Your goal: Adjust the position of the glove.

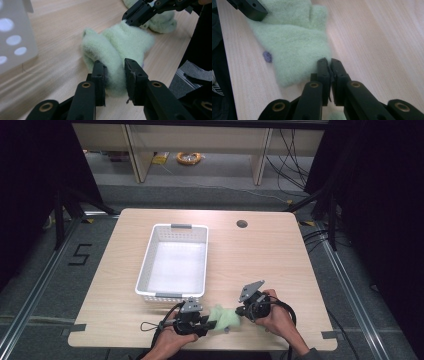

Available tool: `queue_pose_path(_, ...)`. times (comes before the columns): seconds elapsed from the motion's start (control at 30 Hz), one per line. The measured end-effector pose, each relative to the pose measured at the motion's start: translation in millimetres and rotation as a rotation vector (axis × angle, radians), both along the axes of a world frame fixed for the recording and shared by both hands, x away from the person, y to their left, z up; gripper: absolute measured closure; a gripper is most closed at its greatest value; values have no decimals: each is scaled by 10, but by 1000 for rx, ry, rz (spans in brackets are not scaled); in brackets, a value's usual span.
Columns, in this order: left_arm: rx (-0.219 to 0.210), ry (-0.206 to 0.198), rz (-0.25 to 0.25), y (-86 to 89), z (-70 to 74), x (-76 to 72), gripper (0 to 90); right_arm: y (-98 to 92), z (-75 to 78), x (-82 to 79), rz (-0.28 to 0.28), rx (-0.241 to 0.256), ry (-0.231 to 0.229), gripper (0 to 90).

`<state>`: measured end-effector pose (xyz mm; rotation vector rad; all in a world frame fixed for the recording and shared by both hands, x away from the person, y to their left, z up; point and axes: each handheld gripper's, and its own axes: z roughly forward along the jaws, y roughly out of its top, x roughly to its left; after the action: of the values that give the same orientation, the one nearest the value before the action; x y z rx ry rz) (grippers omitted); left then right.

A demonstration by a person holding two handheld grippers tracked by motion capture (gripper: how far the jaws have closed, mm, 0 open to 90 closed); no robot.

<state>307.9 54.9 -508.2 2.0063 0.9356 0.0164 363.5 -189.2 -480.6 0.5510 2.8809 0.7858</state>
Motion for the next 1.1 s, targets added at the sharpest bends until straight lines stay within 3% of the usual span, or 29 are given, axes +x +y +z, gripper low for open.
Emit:
queue_pose_path(0.13,-5,23,5,22,-37,-20,664,-4,-26,6,12,-6,4,846)
queue_pose_path(0.3,5,14,8,51,-18,-28,650,-24,-44,22,-13,-8,8,796)
queue_pose_path(0.43,9,23,24,77,-23,-25,580,-41,-14,15,-34,-6,1,749)
queue_pose_path(0.47,19,23,30,93,-19,-17,551,-70,40,-22,-96,7,-6,683)
queue_pose_path(0.5,19,23,30,93,-19,-17,539,-70,40,-22,-96,7,-6,683)
queue_pose_path(0.53,7,35,32,100,-2,-18,506,-124,89,-38,-133,50,-2,659)
queue_pose_path(0.57,7,35,32,100,-2,-18,479,-124,89,-38,-133,50,-2,659)
queue_pose_path(0.6,10,32,36,118,28,-29,462,-197,161,-67,-187,58,-17,634)
queue_pose_path(0.63,10,32,36,118,28,-29,452,-197,161,-67,-187,58,-17,634)
queue_pose_path(0.67,7,19,43,132,46,-35,444,-296,241,-100,-232,60,-24,606)
queue_pose_path(0.73,10,16,47,162,75,-40,437,-333,264,-107,-246,69,-27,598)
queue_pose_path(0.87,-10,8,73,231,102,-73,399,-565,353,-144,-339,77,-48,578)
queue_pose_path(1.0,7,-2,61,267,117,-118,386,-673,348,-174,-345,65,-58,583)
queue_pose_path(1.1,7,-4,58,280,126,-149,378,-753,285,-197,-310,63,-46,585)
